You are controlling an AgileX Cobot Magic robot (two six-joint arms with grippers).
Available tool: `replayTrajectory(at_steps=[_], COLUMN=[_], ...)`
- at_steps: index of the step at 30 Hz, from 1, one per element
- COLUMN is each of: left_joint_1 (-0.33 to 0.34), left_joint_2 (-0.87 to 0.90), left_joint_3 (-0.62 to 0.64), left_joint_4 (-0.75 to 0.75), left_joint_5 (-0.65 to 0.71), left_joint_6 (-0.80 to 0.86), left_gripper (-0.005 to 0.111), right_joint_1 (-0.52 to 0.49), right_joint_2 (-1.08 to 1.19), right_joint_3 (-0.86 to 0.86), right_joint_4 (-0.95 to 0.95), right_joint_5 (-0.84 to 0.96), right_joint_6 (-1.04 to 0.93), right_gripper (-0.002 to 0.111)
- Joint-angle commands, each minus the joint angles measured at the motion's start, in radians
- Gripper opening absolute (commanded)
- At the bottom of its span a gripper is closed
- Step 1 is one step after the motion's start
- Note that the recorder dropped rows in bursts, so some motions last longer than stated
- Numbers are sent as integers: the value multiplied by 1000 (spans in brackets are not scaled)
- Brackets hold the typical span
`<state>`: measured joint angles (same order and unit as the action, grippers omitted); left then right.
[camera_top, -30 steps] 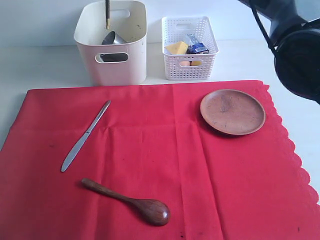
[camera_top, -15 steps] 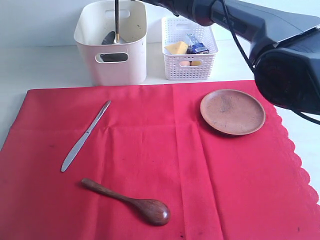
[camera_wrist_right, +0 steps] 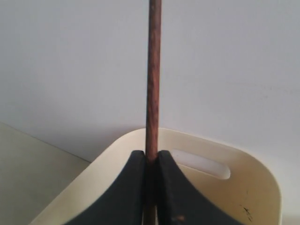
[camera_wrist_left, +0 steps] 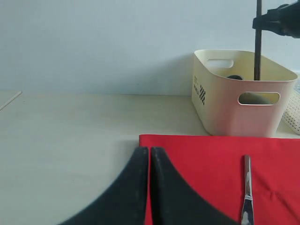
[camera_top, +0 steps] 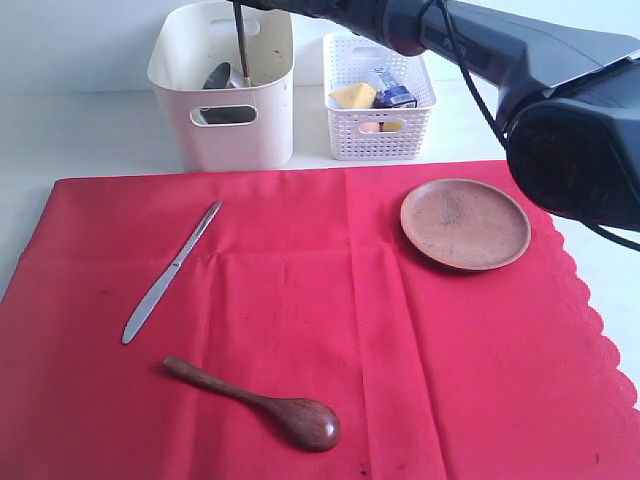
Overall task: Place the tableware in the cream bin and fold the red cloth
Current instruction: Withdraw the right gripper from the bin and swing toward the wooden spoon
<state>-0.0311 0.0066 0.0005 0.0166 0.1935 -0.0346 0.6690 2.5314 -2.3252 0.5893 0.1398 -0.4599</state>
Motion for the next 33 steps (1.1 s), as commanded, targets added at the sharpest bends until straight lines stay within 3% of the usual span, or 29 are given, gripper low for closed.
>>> replayTrajectory(at_steps=[1, 12, 33], left_joint_1=[3, 3, 3], left_joint_2=[-7, -7, -7], left_joint_3=[-1, -1, -1], left_joint_4=[-6, -6, -6], left_joint_5=[0, 0, 0], left_joint_6=[-1, -1, -1], left_gripper=[4, 4, 4], right_joint_1=[0, 0, 0], right_joint_2=[-3, -3, -135], right_joint_3=[-8, -8, -8], right_joint_4=[-51, -51, -66], right_joint_5=[31, 31, 337], right_joint_6=[-12, -12, -12], right_gripper=[7, 51, 49])
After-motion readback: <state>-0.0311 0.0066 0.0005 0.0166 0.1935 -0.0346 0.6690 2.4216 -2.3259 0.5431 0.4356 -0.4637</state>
